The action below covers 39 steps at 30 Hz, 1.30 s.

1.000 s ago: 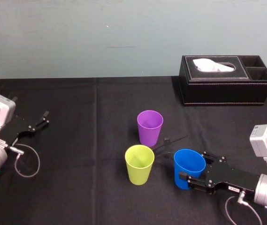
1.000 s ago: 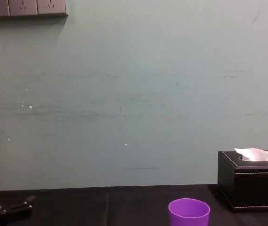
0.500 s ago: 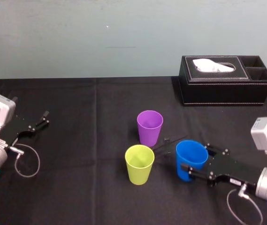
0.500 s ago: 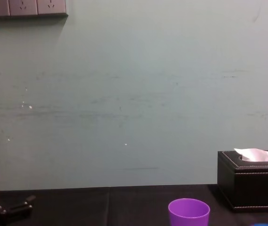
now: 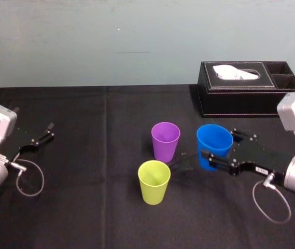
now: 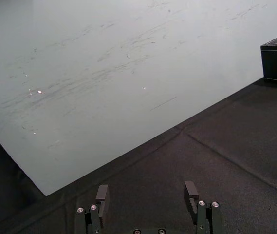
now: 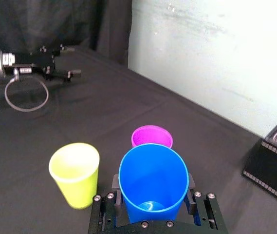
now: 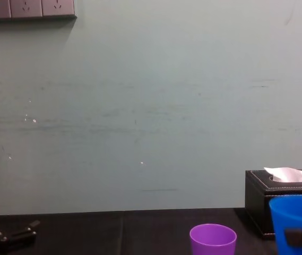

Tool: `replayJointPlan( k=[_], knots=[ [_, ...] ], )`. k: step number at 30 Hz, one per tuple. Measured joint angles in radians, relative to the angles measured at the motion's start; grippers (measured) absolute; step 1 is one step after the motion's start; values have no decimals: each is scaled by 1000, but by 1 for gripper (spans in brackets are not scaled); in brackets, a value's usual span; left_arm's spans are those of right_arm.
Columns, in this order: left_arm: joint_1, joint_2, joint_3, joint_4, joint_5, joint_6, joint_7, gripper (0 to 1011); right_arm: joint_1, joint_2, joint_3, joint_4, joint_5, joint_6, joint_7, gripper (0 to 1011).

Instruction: Stack the three plastic cups sequentially using one hand.

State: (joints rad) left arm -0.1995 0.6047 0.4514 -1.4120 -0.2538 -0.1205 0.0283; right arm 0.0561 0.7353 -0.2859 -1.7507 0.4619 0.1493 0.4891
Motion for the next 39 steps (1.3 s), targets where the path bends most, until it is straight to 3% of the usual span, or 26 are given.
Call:
replayJointPlan(
  k=[6,16,26,39],
  knots=[
    [0,0,0,0,0,0,0,1010,38,-19,-9,-15,-14,23,-16,729],
    [0,0,0,0,0,0,0,1010,132,-81,-61,6,-41,78,-33,729],
    [0,0,0,0,0,0,0,1010,231,-148,-115,67,-72,124,-45,729],
    [0,0,0,0,0,0,0,1010,292,-212,-158,152,-116,132,-56,729]
  ],
)
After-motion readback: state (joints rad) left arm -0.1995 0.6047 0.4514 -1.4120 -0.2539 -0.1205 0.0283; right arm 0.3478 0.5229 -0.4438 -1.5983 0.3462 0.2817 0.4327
